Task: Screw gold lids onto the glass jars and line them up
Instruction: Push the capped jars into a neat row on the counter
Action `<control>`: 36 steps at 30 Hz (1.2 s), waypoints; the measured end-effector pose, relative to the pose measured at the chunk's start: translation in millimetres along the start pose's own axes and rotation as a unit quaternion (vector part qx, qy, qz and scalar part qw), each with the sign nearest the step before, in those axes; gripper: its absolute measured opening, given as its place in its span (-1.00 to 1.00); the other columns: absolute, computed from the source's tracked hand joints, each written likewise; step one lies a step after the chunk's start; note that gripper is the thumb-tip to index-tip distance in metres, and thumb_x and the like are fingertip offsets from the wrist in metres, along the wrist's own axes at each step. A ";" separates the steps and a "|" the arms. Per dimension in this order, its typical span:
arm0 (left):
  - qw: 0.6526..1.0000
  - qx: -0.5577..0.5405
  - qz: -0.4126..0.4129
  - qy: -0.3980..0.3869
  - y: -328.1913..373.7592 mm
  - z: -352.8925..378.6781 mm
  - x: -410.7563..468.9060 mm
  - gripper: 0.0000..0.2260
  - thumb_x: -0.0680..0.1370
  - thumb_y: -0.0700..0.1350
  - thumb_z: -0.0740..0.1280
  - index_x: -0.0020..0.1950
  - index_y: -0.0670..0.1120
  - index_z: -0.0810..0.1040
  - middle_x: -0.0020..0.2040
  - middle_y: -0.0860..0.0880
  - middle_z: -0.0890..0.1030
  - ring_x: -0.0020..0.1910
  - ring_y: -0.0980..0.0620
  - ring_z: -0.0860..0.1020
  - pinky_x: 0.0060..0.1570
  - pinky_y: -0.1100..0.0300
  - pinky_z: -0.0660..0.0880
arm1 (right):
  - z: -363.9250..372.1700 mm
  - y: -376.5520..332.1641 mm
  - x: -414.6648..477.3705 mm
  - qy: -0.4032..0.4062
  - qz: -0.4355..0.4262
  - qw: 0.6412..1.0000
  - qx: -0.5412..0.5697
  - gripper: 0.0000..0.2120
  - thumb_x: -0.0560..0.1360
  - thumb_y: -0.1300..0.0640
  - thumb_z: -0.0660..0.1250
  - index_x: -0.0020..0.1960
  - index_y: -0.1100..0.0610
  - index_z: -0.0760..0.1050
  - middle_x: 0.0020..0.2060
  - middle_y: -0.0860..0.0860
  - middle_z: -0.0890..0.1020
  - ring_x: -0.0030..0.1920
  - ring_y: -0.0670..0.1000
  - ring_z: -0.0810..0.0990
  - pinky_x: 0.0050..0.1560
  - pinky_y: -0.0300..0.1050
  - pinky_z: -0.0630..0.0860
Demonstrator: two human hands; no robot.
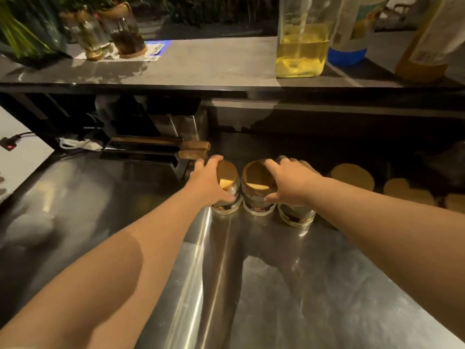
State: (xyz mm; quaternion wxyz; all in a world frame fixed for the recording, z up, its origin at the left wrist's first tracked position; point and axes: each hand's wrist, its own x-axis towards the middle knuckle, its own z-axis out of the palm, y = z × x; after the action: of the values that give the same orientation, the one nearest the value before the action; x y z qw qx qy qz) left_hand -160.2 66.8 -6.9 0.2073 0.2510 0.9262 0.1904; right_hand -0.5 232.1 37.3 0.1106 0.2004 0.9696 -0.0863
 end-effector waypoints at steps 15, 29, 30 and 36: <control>0.993 -0.084 0.048 -0.062 -18.3 -17.2 43.8 0.11 0.44 -0.10 0.72 0.78 0.22 0.09 0.70 -0.06 0.22 0.41 -0.10 0.39 0.26 0.00 0.46 | 5.0 -0.5 28.8 0.016 0.021 0.998 0.059 -0.06 0.47 -0.04 0.60 0.67 -0.05 0.14 0.47 0.13 0.45 0.37 0.20 0.55 0.26 0.10 0.62; 0.987 -0.134 0.022 -0.085 -25.7 -21.8 53.6 -0.05 0.40 -0.04 0.74 0.64 0.23 0.26 0.29 0.03 0.44 0.24 -0.10 0.53 0.26 -0.14 0.65 | 3.7 -13.8 30.8 0.030 0.068 0.994 0.083 -0.07 0.43 -0.06 0.64 0.64 0.00 0.19 0.39 0.15 0.47 0.25 0.19 0.59 0.16 0.06 0.66; 0.988 -0.131 0.021 -0.082 -25.5 -22.5 53.3 -0.05 0.41 -0.03 0.74 0.64 0.21 0.27 0.33 0.01 0.44 0.25 -0.11 0.53 0.27 -0.16 0.65 | 4.5 -15.1 31.7 0.031 0.072 0.993 0.086 -0.07 0.44 -0.06 0.64 0.64 0.01 0.20 0.39 0.16 0.46 0.26 0.19 0.59 0.17 0.07 0.65; 0.993 -0.102 0.029 -0.052 -22.8 -20.6 51.9 -0.04 0.43 0.02 0.73 0.68 0.14 0.25 0.35 0.01 0.40 0.25 -0.10 0.51 0.23 -0.10 0.66 | 5.6 -14.3 32.8 0.040 0.077 0.991 0.103 -0.07 0.46 -0.05 0.62 0.66 0.00 0.18 0.43 0.18 0.43 0.29 0.22 0.57 0.20 0.07 0.63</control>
State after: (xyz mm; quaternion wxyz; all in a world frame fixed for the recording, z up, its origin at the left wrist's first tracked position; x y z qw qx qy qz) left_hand -219.8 71.7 -14.9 0.2745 0.2648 0.8822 0.2760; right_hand -34.7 230.1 25.5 0.0567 0.2880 0.9408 -0.1693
